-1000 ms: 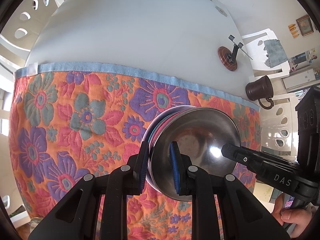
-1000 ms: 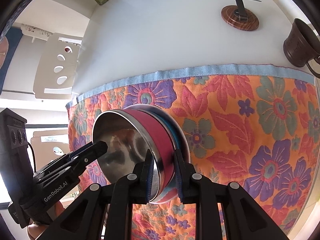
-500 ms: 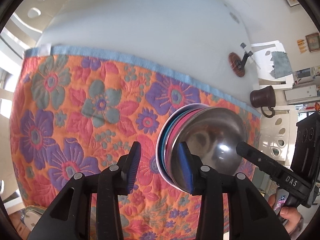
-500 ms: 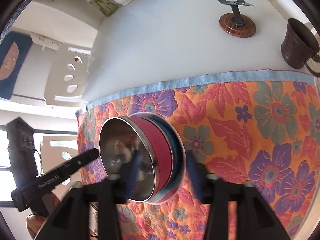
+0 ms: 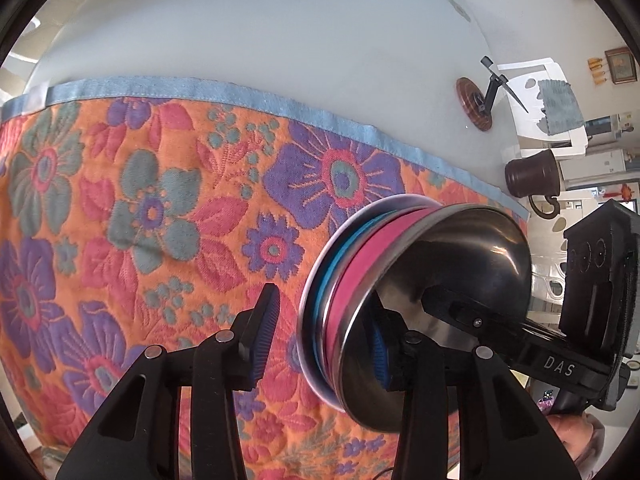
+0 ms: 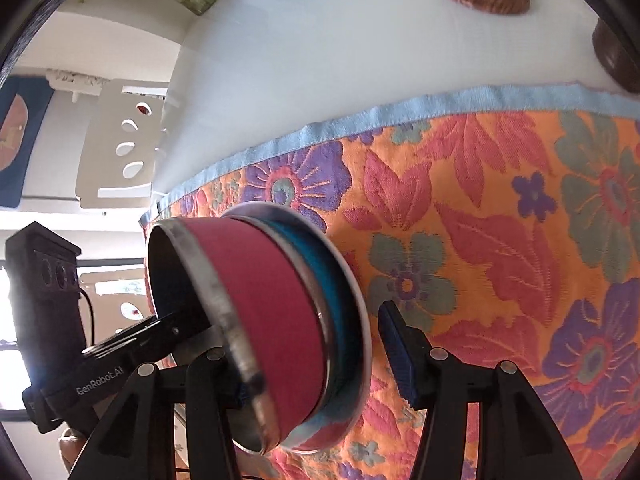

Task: Organize plates and bowls
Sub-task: 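Lift the nested bowl stack with both grippers and carry it toward the plate stack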

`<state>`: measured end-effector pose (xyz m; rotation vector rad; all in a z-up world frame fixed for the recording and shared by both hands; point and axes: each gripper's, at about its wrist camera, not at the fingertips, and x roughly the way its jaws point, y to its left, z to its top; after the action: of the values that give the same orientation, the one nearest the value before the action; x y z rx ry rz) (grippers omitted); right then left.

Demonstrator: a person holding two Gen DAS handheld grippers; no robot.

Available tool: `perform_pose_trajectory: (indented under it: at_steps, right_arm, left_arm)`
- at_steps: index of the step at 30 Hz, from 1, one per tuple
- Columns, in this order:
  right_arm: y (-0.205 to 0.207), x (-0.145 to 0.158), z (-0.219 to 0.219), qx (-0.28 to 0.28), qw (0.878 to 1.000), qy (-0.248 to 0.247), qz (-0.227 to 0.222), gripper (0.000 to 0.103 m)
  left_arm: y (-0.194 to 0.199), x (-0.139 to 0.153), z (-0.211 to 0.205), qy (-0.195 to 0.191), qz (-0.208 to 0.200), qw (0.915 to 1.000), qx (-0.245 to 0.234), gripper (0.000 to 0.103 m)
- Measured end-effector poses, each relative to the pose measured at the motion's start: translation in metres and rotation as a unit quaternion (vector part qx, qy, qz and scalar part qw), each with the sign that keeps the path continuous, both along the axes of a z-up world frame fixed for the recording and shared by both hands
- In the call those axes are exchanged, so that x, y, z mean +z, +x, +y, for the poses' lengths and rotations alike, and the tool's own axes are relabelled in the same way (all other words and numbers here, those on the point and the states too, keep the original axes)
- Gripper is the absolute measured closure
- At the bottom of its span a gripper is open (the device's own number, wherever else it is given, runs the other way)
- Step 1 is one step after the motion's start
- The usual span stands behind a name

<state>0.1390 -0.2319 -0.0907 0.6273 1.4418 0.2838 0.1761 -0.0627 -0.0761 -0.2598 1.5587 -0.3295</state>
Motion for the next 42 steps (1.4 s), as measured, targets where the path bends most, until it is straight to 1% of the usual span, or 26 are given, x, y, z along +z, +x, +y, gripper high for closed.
perform_pose_trajectory:
  at_steps: [2,4,7,10,13,15,19,22,28,32,35,42]
  right_arm:
    - [0.0,-0.004,-0.003,-0.005,1.0,0.011,0.002,0.051]
    - [-0.002,-0.007,-0.006,-0.01,1.0,0.029,0.0,0.056]
    - [-0.004,-0.008,-0.007,-0.015,0.999,0.033,-0.006,0.056]
    - [-0.005,-0.008,-0.009,-0.019,0.999,0.034,-0.004,0.057]
    - [-0.004,-0.003,-0.007,-0.007,1.0,0.027,-0.01,0.059]
    - [-0.005,-0.004,-0.008,-0.012,0.999,0.039,-0.003,0.06]
    - [-0.007,-0.002,-0.003,-0.015,0.999,0.046,0.001,0.06]
    - [-0.01,0.002,0.003,-0.014,0.999,0.048,0.02,0.06]
    - [-0.019,0.023,0.013,-0.016,0.998,0.054,0.031,0.06]
    - [-0.025,0.039,0.028,0.004,0.999,0.042,0.024,0.06]
    - [-0.031,0.046,0.038,0.019,0.998,0.049,0.027,0.06]
    - [-0.045,0.06,0.066,0.054,0.997,0.053,0.022,0.06]
  left_arm:
    - [0.0,-0.001,-0.004,-0.007,-0.006,0.9999,-0.004,0.065]
    - [0.0,-0.001,-0.007,-0.013,-0.014,0.9998,-0.011,0.069]
    - [0.0,0.0,-0.01,-0.007,-0.022,0.9995,-0.02,0.069]
    - [-0.001,0.0,-0.008,-0.008,-0.019,0.9997,-0.013,0.069]
    - [-0.003,0.006,-0.008,0.004,-0.026,0.9995,-0.015,0.069]
    - [-0.005,0.01,-0.006,0.01,-0.027,0.9995,-0.015,0.069]
    - [-0.009,0.018,0.002,0.011,-0.027,0.9996,-0.002,0.071]
    - [-0.013,0.027,0.008,0.014,-0.026,0.9995,0.009,0.07]
    - [-0.029,0.05,0.024,0.018,-0.028,0.9989,0.034,0.07]
    - [-0.044,0.061,0.037,0.023,-0.027,0.9979,0.054,0.07]
    - [-0.055,0.07,0.048,0.03,-0.026,0.9969,0.068,0.071]
    - [-0.077,0.098,0.075,0.048,-0.041,0.9934,0.096,0.071]
